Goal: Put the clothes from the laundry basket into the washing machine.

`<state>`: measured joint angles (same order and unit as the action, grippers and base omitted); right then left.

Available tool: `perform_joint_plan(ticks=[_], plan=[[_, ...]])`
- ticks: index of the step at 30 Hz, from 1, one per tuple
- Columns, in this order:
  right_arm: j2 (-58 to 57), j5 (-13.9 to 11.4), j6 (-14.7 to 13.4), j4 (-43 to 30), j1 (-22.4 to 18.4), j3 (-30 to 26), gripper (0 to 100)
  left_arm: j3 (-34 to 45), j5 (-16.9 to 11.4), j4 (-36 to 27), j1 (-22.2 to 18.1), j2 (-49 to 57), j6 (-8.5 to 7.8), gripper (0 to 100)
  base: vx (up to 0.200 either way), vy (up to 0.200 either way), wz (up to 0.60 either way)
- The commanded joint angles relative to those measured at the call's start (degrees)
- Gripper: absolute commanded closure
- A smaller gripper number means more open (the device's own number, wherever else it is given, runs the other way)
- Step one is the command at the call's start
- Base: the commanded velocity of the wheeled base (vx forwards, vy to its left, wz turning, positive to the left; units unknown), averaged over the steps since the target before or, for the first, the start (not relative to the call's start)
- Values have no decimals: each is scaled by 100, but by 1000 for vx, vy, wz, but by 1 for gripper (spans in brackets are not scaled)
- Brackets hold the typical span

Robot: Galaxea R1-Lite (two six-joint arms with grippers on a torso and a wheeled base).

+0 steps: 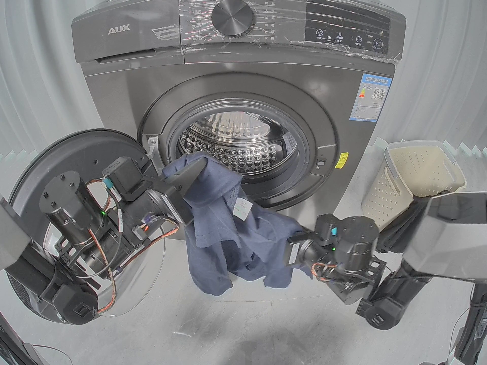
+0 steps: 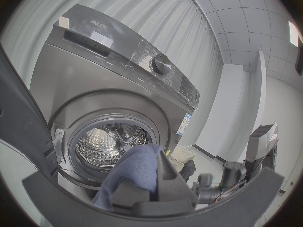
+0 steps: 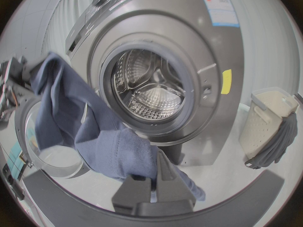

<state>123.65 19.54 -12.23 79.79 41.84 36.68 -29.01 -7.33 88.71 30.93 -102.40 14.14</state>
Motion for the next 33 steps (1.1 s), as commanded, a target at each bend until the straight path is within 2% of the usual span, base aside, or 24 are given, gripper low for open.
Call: perform_joint_plan(ticks=[1, 3, 6, 8, 9, 14, 16, 20, 24, 33], plan=[[-895, -38, 19, 107, -273, -513, 100, 45, -6, 6, -34, -166, 1, 100, 0, 0, 0], [-974, -56, 10, 116, -273, -530, 100, 54, -6, 6, -25, -166, 19, 100, 0, 0, 0], [-1176, -117, 27, 160, -255, -618, 100, 115, -50, 6, 10, -149, 168, 100, 0, 0, 0], [-1212, -117, 27, 160, -255, -627, 100, 150, -58, 6, 10, -140, 194, 100, 0, 0, 0], [-1299, -117, 27, 160, -246, -671, 100, 229, -76, -3, 10, -140, 194, 0, 0, 0, 0], [-1510, -117, 45, 151, -238, -733, 100, 396, -76, -3, 19, -280, 238, 0, 0, 0, 0], [-1607, -126, 54, 151, -246, -697, 100, 572, -76, -3, 19, -403, 194, 0, 0, 0, 0], [-1827, -284, 98, 160, -273, -583, 100, 959, -67, 6, 63, -737, 177, 0, 0, 0, 0], [-1967, -337, 115, 160, -273, -557, 100, 1170, -50, 15, 71, -1124, 150, 0, 0, 0, 0], [-1959, -390, 133, 380, -150, -504, 100, 1117, -41, 15, 71, -1731, 45, 0, 0, 0, 0]])
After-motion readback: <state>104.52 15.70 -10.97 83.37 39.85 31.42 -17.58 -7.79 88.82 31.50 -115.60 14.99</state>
